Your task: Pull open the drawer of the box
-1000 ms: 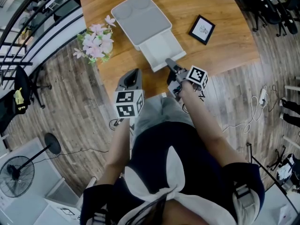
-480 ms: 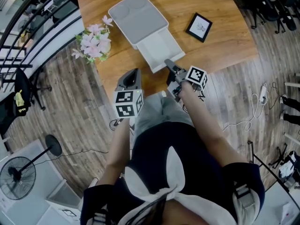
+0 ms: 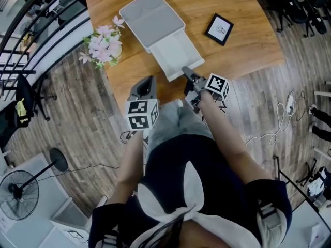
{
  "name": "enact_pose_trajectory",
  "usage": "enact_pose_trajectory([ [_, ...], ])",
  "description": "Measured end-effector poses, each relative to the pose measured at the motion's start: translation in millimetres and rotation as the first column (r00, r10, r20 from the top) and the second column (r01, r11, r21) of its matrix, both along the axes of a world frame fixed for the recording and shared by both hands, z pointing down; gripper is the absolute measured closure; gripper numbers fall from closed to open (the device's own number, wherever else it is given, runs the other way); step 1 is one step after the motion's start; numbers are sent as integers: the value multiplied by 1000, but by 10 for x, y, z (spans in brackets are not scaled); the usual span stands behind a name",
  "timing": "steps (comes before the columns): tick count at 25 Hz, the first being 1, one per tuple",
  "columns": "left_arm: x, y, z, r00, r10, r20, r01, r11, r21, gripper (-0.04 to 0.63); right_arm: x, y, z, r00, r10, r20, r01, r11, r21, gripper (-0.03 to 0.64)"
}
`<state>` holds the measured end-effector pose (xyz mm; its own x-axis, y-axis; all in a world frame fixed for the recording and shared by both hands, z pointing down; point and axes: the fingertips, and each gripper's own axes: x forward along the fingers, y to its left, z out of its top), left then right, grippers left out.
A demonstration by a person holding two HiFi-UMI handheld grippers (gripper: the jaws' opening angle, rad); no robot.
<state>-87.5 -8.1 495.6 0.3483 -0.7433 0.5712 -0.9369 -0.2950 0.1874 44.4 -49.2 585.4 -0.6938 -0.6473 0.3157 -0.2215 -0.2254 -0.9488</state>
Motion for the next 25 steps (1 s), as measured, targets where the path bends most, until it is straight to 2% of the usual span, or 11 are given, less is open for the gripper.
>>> enact_pose_trajectory([
  [12,21,1,16,1000,2,6,-2,1000,-3,577,-18,21,49,999,-36,-18,36,999,9,437],
  [15,38,-11,2,1000,5,10,-5,1000,-1,577,-28,39,42,998,-61,-32,61,998,12,391],
  [18,54,-30,-27,1000,10,15,-10,1000,3,577,-12,86,11,986,-115,-121,119,992,30,383],
  [25,57,-124,-105,1000,7,12,-7,1000,19,577,54,107,-236,915,-203,-348,263,955,134,383],
])
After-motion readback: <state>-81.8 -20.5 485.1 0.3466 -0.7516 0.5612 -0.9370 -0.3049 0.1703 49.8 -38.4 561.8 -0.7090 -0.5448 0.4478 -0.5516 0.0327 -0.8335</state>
